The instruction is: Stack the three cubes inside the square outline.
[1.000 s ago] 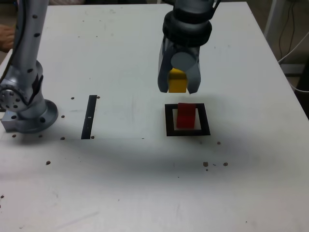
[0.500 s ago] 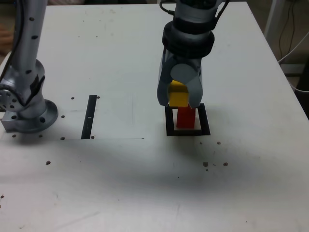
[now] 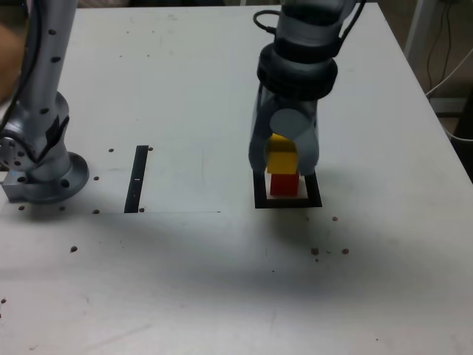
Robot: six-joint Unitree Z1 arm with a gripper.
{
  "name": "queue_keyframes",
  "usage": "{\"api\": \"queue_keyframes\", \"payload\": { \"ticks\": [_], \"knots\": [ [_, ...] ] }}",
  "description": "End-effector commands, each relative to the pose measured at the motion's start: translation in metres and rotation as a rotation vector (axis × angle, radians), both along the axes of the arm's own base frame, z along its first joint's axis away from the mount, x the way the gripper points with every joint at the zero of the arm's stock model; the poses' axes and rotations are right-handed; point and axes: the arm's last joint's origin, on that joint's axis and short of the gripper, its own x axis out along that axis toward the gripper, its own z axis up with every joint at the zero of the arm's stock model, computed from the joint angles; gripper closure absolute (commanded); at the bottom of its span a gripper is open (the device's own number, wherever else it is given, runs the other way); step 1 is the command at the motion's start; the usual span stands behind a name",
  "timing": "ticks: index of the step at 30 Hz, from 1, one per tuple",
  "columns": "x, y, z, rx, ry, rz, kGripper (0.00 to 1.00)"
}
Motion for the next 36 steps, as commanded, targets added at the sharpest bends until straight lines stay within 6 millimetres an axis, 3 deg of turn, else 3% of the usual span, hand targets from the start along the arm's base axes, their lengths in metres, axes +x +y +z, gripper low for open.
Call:
{"api": "queue_keyframes", "payload": {
  "ticks": [1, 36],
  "knots": [
    [0.0025, -0.0001, -0.0015, 0.009, -0.002, 0.0, 0.67],
    [0.0066, 0.0028, -0.0114, 0.0, 0.021, -0.012, 0.56]
  ]
}}
